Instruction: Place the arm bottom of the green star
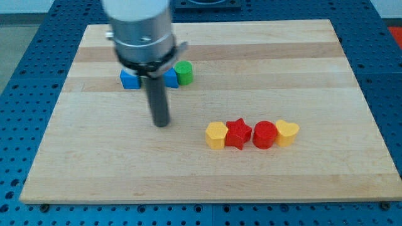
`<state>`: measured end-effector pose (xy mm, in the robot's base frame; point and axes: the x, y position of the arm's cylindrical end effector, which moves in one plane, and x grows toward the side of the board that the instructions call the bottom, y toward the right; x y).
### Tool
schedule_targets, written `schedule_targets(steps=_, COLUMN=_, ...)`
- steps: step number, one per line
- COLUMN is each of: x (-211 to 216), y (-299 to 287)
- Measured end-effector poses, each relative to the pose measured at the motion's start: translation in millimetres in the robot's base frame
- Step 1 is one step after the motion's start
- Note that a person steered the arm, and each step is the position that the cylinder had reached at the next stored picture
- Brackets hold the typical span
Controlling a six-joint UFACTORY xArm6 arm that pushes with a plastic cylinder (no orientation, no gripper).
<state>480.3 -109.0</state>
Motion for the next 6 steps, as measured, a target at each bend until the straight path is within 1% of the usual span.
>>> schedule_targets(steps=1, x=-14, y=-24)
schedule_targets(steps=3, x=-48, y=-20)
schedule_targets(steps=5, x=-74, y=-10)
schedule_targets(steps=6, x=-76, y=-10)
